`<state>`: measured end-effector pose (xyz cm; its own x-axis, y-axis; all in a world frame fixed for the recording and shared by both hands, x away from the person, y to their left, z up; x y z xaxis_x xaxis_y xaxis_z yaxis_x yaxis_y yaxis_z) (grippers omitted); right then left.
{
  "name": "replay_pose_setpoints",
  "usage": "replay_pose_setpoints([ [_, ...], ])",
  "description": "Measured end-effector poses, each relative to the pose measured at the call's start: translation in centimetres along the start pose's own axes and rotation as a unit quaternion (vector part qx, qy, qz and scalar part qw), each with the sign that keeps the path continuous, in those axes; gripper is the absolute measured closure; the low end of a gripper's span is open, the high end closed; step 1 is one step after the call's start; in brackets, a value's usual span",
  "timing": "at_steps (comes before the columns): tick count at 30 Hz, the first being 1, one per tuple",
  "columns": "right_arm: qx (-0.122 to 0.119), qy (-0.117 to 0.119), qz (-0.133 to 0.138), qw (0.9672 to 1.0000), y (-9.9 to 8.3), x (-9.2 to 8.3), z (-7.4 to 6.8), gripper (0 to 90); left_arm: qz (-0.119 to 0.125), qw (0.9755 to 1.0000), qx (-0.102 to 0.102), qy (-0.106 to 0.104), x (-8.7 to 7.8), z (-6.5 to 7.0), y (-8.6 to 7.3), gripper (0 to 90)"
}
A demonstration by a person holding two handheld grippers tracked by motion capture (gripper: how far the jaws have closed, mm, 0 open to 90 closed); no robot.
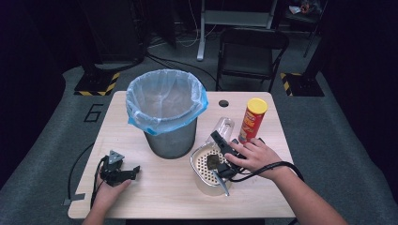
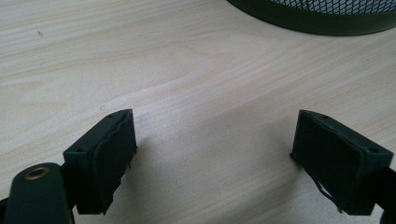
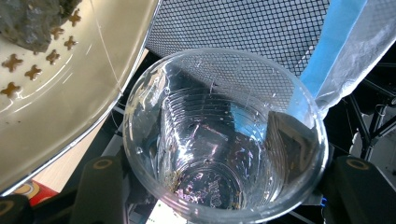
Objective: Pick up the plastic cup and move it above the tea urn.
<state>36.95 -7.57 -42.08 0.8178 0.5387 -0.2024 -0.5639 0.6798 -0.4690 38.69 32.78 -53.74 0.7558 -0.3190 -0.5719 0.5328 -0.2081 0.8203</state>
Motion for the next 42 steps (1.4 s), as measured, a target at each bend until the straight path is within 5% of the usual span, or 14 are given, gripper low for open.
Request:
replay_pose_setpoints([
  [31, 0.008, -0.021, -0.005, 0.9997, 0.31, -0.36, -0.02, 37.8, 0.0, 1.0, 0.0, 0.0, -0.01, 0.01, 0.0, 13.4],
  [33, 0.011, -0.047, -0.008, 0.9988, 0.28, -0.38, 0.03, 37.8, 0.0, 1.0, 0.0, 0.0, -0.01, 0.01, 0.0, 13.4],
  [35, 0.007, -0.049, -0.007, 0.9987, 0.28, -0.38, 0.08, 37.7, 0.0, 1.0, 0.0, 0.0, -0.01, 0.0, 0.0, 13.4],
  [42, 0.011, -0.027, -0.007, 0.9996, 0.37, -0.42, -0.24, 37.7, 0.0, 1.0, 0.0, 0.0, 0.0, 0.01, 0.0, 13.4],
])
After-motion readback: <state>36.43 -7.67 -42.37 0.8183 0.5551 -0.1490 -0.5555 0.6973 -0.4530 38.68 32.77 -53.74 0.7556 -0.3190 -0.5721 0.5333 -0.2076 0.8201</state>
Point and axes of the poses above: each handheld gripper's, and its own axes: x roughly forward along the jaws, y roughly out of its top, z roughly to its right, the point moved 1 cm from there along x, roughly forward along the jaws, and after that the axes turned 7 degrees about z, right-handed, at the moved point
